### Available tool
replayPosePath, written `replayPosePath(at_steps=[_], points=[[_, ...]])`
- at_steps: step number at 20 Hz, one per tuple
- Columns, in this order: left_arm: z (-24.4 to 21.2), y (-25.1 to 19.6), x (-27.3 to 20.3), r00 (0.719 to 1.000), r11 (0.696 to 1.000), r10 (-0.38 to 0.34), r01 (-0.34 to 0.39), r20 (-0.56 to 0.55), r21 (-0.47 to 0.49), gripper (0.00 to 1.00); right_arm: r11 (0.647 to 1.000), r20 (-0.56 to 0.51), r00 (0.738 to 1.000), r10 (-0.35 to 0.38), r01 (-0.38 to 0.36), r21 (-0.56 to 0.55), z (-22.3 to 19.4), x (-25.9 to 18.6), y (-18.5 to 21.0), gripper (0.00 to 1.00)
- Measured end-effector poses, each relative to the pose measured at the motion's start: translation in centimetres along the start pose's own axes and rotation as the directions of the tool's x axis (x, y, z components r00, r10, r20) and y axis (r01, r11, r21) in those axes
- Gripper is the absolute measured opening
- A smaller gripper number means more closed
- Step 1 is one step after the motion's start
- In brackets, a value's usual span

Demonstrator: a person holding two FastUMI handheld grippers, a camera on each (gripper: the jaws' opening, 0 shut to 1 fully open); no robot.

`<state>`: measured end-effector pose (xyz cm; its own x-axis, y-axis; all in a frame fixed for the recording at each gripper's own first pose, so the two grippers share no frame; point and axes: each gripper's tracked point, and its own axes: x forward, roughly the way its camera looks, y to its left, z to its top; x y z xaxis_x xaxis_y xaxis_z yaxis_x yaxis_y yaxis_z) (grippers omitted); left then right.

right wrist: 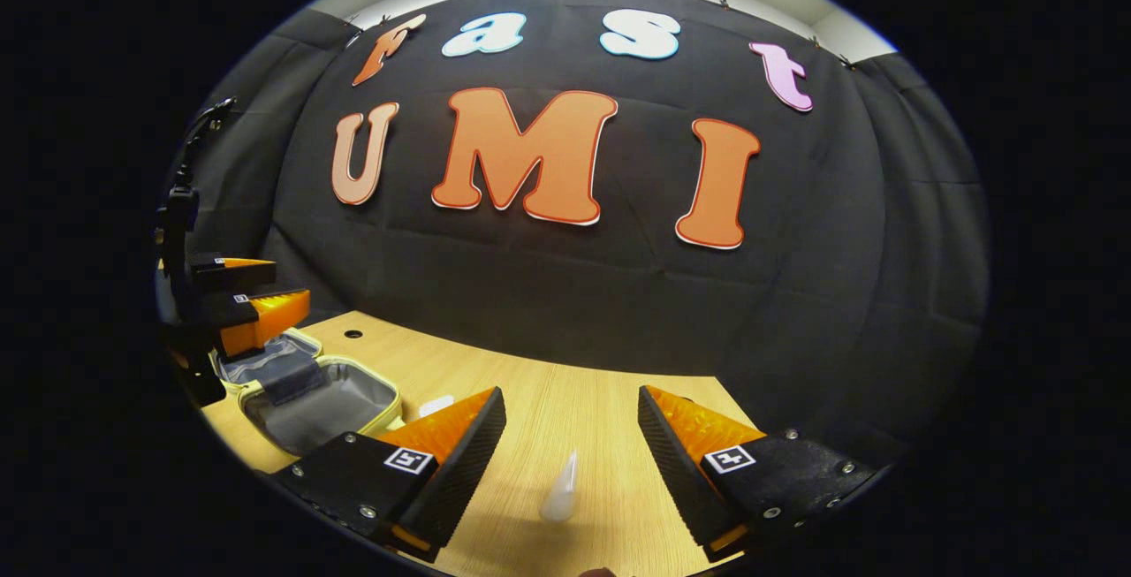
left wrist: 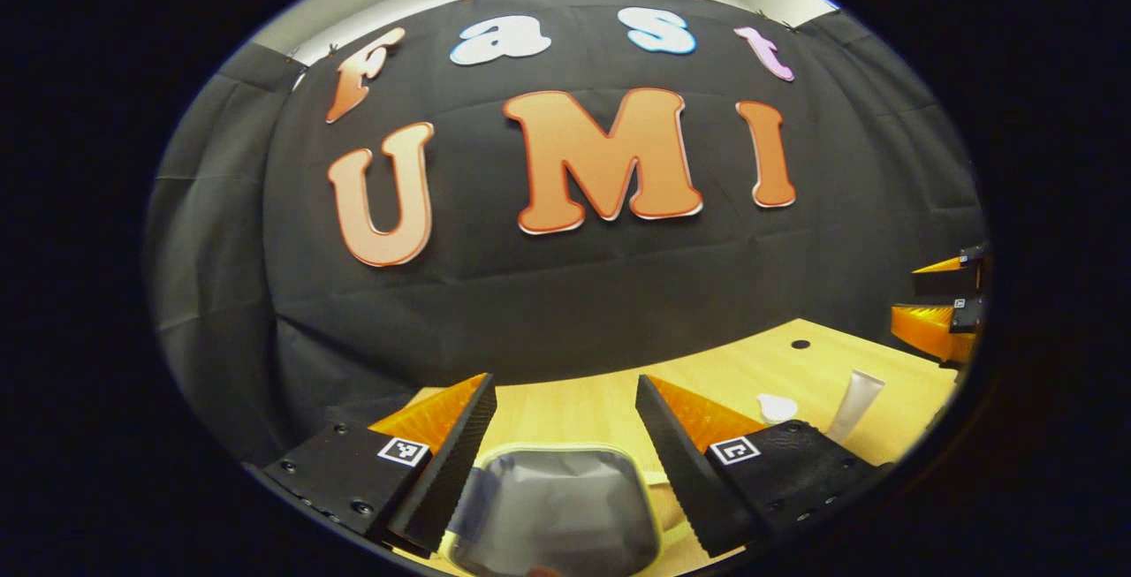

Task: First open the suitcase, pack the skin care products into it, and then close the suitcase.

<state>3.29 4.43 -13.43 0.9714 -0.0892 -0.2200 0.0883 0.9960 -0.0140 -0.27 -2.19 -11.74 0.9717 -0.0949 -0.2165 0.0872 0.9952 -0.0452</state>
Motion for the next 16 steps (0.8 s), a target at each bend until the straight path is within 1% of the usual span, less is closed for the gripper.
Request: replayPosePath(at_steps=[4, 8, 12, 16], points=[[-1.9, -5.1, 0.3, 0.995, 0.996, -0.093, 0.093, -0.046, 0.009, 1.00, 1.000, -0.043, 0.999, 0.011, -0.011, -0.003, -2.1, -0.1, -0.5, 0.96], [-4.5, -9.2, 1.1, 0.981, 0.987, -0.161, 0.162, -0.107, 0.004, 1.00, 1.000, -0.087, 0.996, 0.026, -0.027, -0.007, -3.8, -0.1, -0.8, 0.96], [-6.9, -12.8, 1.9, 0.960, 0.971, -0.230, 0.236, -0.162, 0.021, 1.00, 0.999, -0.110, 0.993, 0.037, -0.040, -0.027, -4.9, -0.2, -1.3, 0.96], [-9.2, -15.6, 3.3, 0.937, 0.958, -0.273, 0.286, -0.219, 0.028, 1.00, 0.998, -0.143, 0.989, 0.043, -0.050, -0.041, -6.2, 0.0, -1.7, 0.96]])
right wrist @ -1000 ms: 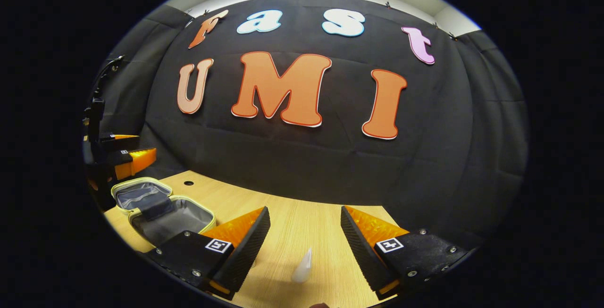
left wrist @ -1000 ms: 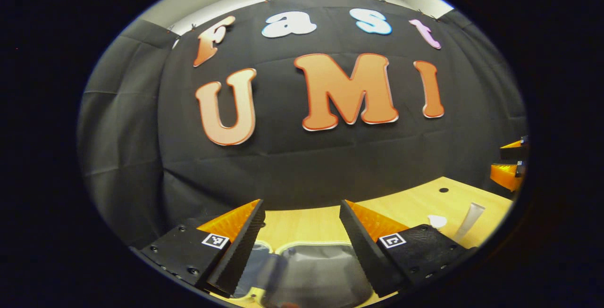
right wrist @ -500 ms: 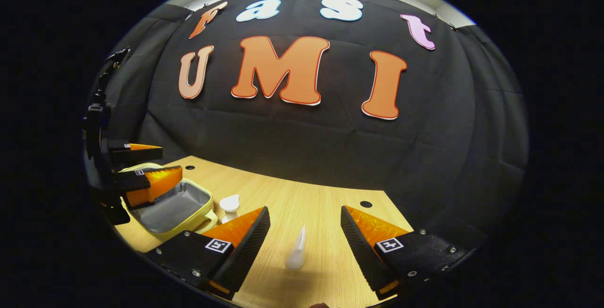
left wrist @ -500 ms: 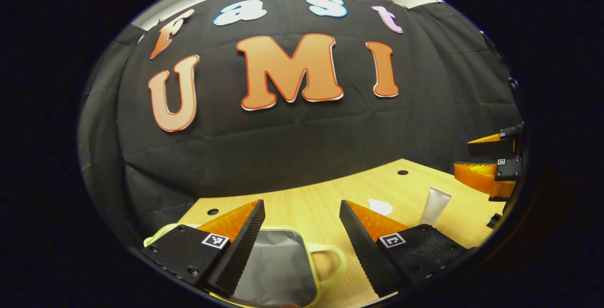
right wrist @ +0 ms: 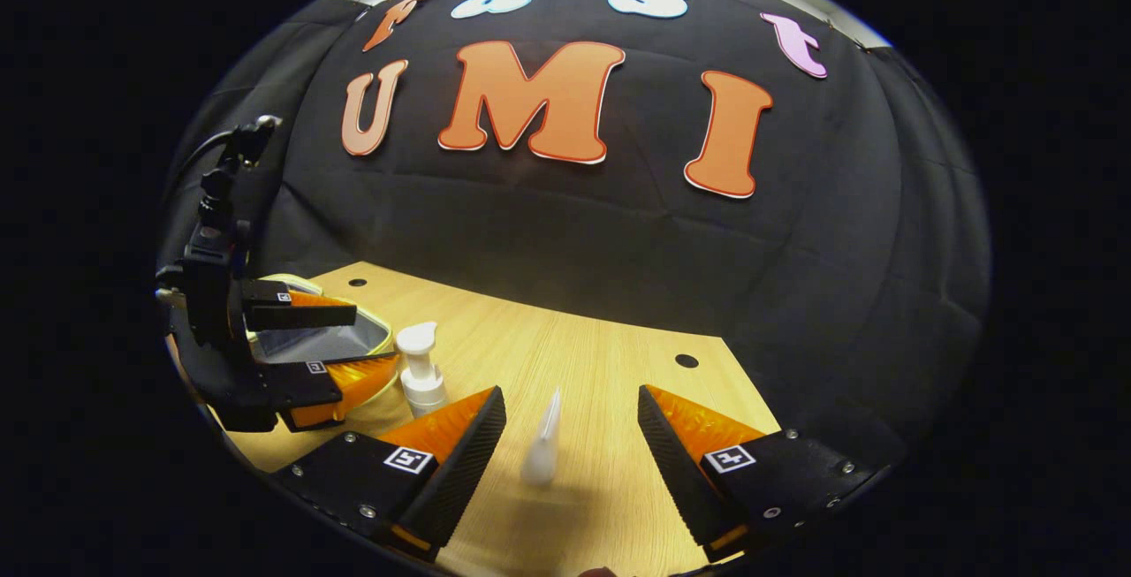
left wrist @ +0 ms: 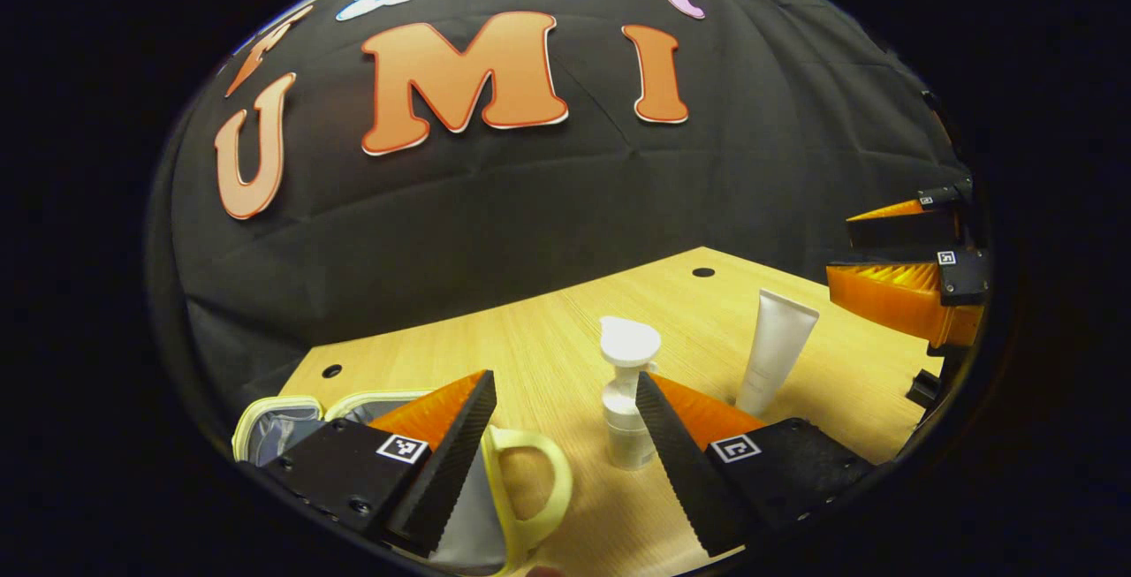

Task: First open the suitcase, pack the skin care products into it, and then close the suitcase.

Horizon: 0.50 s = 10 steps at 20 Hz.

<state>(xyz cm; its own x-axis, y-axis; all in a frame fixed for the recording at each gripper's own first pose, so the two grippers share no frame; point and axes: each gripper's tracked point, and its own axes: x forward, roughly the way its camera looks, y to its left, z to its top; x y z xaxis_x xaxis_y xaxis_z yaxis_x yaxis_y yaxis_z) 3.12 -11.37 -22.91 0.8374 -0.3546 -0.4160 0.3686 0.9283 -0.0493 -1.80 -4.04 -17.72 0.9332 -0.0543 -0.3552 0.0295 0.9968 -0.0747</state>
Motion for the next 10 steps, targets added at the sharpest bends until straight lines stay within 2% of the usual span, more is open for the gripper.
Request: replayPosePath(at_steps=[10], points=[[-3.1, -3.4, 4.3, 0.995, 0.998, -0.061, 0.059, -0.082, -0.023, 1.00, 1.000, -0.063, 0.998, 0.010, -0.010, -0.002, -1.9, 0.7, -1.0, 0.96]])
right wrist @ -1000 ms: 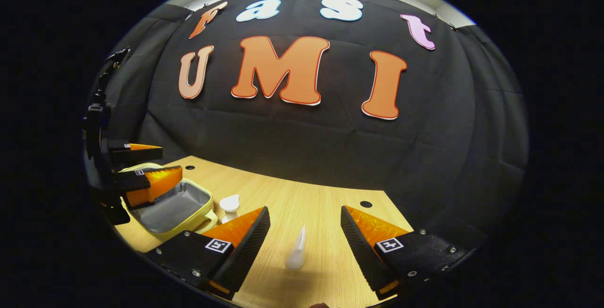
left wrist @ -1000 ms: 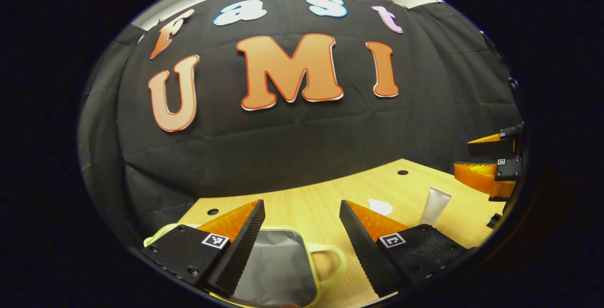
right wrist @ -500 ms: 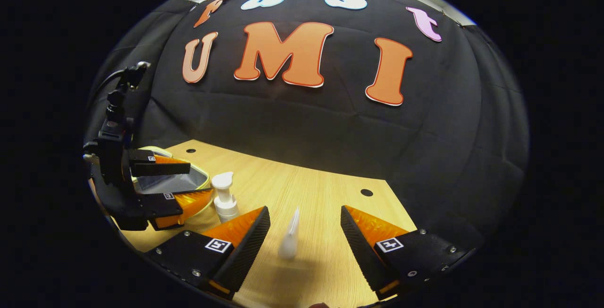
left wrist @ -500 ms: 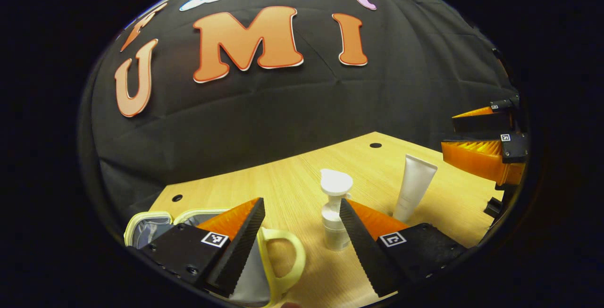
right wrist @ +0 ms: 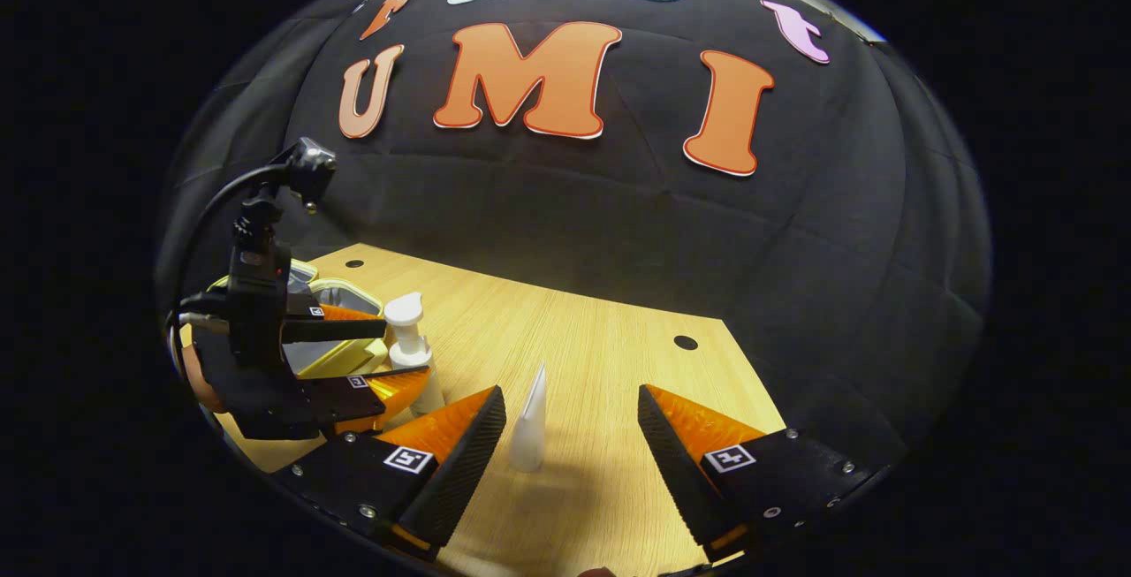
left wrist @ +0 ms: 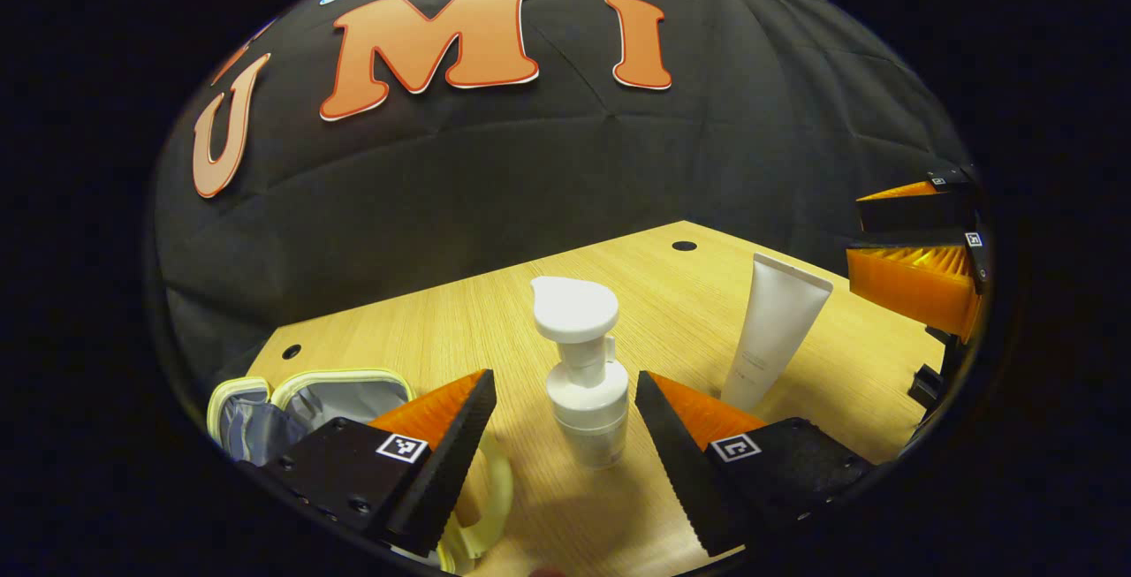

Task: First open the suitcase, pack the skin care products into it, and then close the suitcase.

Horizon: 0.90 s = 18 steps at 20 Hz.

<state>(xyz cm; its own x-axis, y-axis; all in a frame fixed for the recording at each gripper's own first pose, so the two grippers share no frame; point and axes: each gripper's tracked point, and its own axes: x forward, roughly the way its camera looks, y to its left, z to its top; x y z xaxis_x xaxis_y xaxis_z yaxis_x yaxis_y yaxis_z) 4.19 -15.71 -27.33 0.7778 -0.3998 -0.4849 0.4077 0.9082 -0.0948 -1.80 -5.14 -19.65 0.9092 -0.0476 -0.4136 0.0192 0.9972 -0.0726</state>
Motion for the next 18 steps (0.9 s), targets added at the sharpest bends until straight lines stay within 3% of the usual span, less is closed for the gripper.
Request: replayPosePath(at_steps=[8, 11, 14, 18], points=[[-3.0, -1.8, 3.5, 0.997, 0.997, -0.040, 0.036, -0.061, -0.070, 0.98, 0.999, -0.096, 0.995, 0.041, -0.038, 0.035, -2.8, 1.8, 0.7, 0.96], [-4.2, -2.2, 4.5, 0.996, 0.995, -0.053, 0.047, -0.076, -0.085, 0.89, 0.998, -0.133, 0.989, 0.058, -0.054, 0.034, -4.2, 2.1, 0.8, 0.96], [-4.4, -2.3, 5.4, 0.997, 0.995, -0.052, 0.046, -0.065, -0.087, 0.72, 0.996, -0.167, 0.982, 0.082, -0.076, 0.041, -5.4, 2.5, 1.3, 0.96], [-4.9, -2.0, 5.7, 0.998, 0.996, -0.048, 0.044, -0.047, -0.072, 0.63, 0.995, -0.211, 0.972, 0.102, -0.095, 0.044, -7.1, 2.6, 1.7, 0.96]])
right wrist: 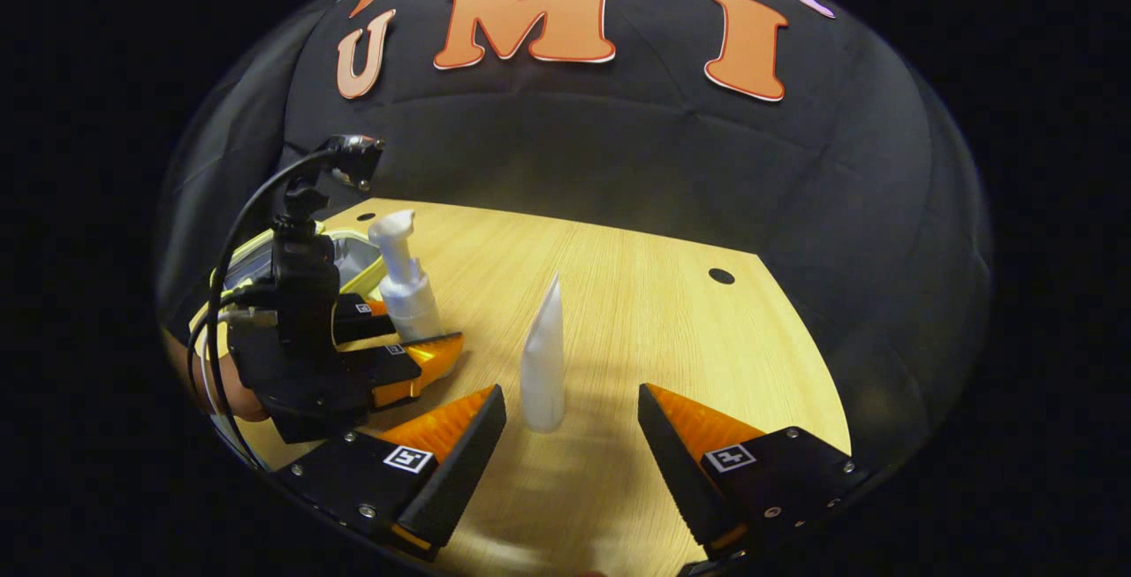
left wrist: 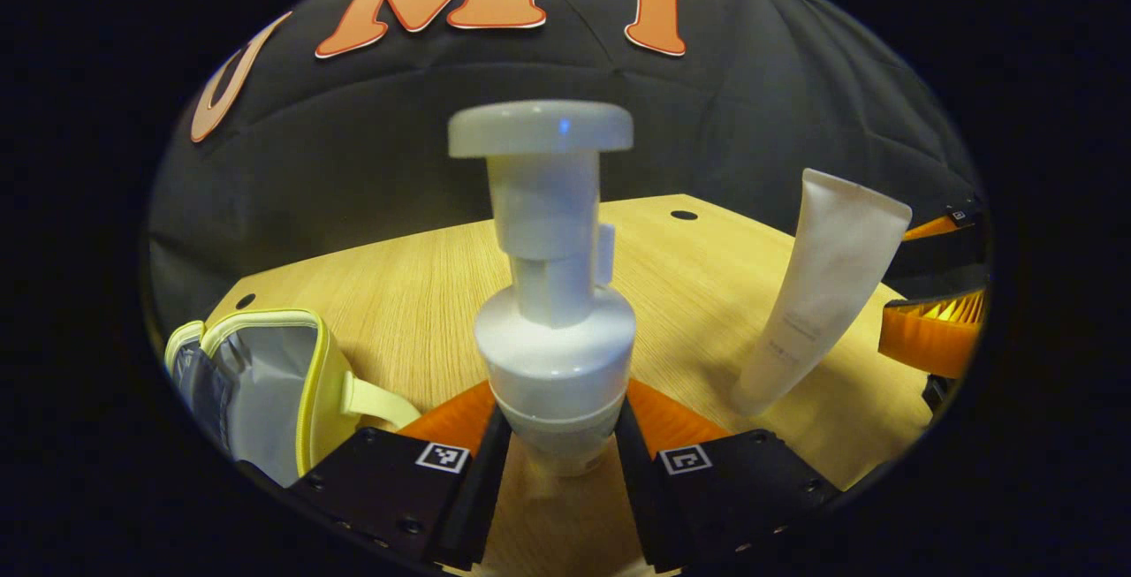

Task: First open the suitcase, pack the skin care products into it, and then close the suitcase.

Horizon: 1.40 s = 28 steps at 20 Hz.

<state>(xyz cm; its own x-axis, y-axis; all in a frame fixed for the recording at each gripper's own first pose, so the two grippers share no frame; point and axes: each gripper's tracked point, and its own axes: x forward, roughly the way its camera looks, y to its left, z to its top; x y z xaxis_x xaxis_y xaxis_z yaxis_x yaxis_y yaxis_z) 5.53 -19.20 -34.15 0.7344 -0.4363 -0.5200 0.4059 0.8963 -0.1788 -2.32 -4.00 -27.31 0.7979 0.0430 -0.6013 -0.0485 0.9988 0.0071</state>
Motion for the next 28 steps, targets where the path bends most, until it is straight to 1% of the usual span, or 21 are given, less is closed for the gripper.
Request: replayPosePath(at_steps=[2, 3, 4, 7, 11, 14, 17, 21, 22, 23, 24, 25, 26, 28], points=[[0.0, 0.0, -0.3, 1.000, 1.000, -0.004, 0.004, -0.011, 0.009, 0.63, 1.000, -0.016, 1.000, 0.007, -0.007, -0.007, -0.8, 0.5, 0.1, 0.96], [0.0, 0.0, -0.5, 1.000, 1.000, -0.003, 0.003, -0.018, 0.012, 0.61, 1.000, -0.023, 1.000, 0.012, -0.012, -0.006, -1.3, 1.0, 0.3, 0.96], [0.0, -0.1, -0.8, 1.000, 1.000, -0.007, 0.007, -0.026, 0.008, 0.61, 1.000, -0.035, 0.999, 0.012, -0.013, -0.005, -1.9, 1.6, 0.5, 0.96], [1.7, 0.1, -2.4, 1.000, 1.000, -0.009, 0.009, -0.001, -0.024, 0.61, 1.000, -0.082, 0.996, 0.027, -0.027, 0.008, -3.8, 2.6, 0.9, 0.96], [5.1, 0.6, -5.5, 0.999, 0.997, -0.014, 0.017, 0.043, -0.070, 0.61, 0.999, -0.087, 0.995, 0.043, -0.042, 0.018, -4.3, 3.8, 1.0, 0.96], [7.8, 1.7, -8.3, 0.997, 0.995, 0.008, -0.001, 0.072, -0.099, 0.61, 0.998, -0.092, 0.994, 0.051, -0.048, 0.034, -4.5, 5.1, 0.7, 0.96], [9.8, 3.3, -11.0, 0.994, 0.992, 0.058, -0.047, 0.091, -0.116, 0.61, 0.997, -0.105, 0.992, 0.064, -0.058, 0.059, -4.9, 6.5, 0.9, 0.95], [11.4, 6.1, -14.7, 0.985, 0.981, 0.140, -0.124, 0.104, -0.148, 0.61, 0.992, -0.112, 0.989, 0.094, -0.085, 0.088, -5.0, 7.7, 1.5, 0.86], [11.5, 7.0, -15.7, 0.981, 0.978, 0.161, -0.145, 0.105, -0.149, 0.61, 0.991, -0.109, 0.989, 0.102, -0.091, 0.095, -4.9, 7.8, 1.8, 0.80], [11.4, 7.5, -16.4, 0.979, 0.975, 0.179, -0.163, 0.100, -0.148, 0.61, 0.990, -0.106, 0.989, 0.107, -0.097, 0.103, -4.7, 7.9, 2.0, 0.77], [11.4, 8.1, -17.2, 0.976, 0.973, 0.192, -0.176, 0.103, -0.151, 0.61, 0.988, -0.100, 0.988, 0.115, -0.103, 0.113, -4.6, 7.9, 2.2, 0.69], [11.4, 8.3, -17.8, 0.975, 0.971, 0.199, -0.182, 0.101, -0.154, 0.61, 0.987, -0.096, 0.989, 0.116, -0.105, 0.119, -4.3, 7.9, 2.4, 0.64], [11.5, 8.7, -18.5, 0.973, 0.970, 0.204, -0.187, 0.105, -0.157, 0.63, 0.988, -0.100, 0.989, 0.112, -0.099, 0.120, -4.5, 8.0, 2.4, 0.55], [11.7, 9.5, -19.7, 0.971, 0.968, 0.212, -0.194, 0.106, -0.161, 0.61, 0.987, -0.109, 0.988, 0.109, -0.095, 0.131, -4.4, 8.0, 2.4, 0.53]])
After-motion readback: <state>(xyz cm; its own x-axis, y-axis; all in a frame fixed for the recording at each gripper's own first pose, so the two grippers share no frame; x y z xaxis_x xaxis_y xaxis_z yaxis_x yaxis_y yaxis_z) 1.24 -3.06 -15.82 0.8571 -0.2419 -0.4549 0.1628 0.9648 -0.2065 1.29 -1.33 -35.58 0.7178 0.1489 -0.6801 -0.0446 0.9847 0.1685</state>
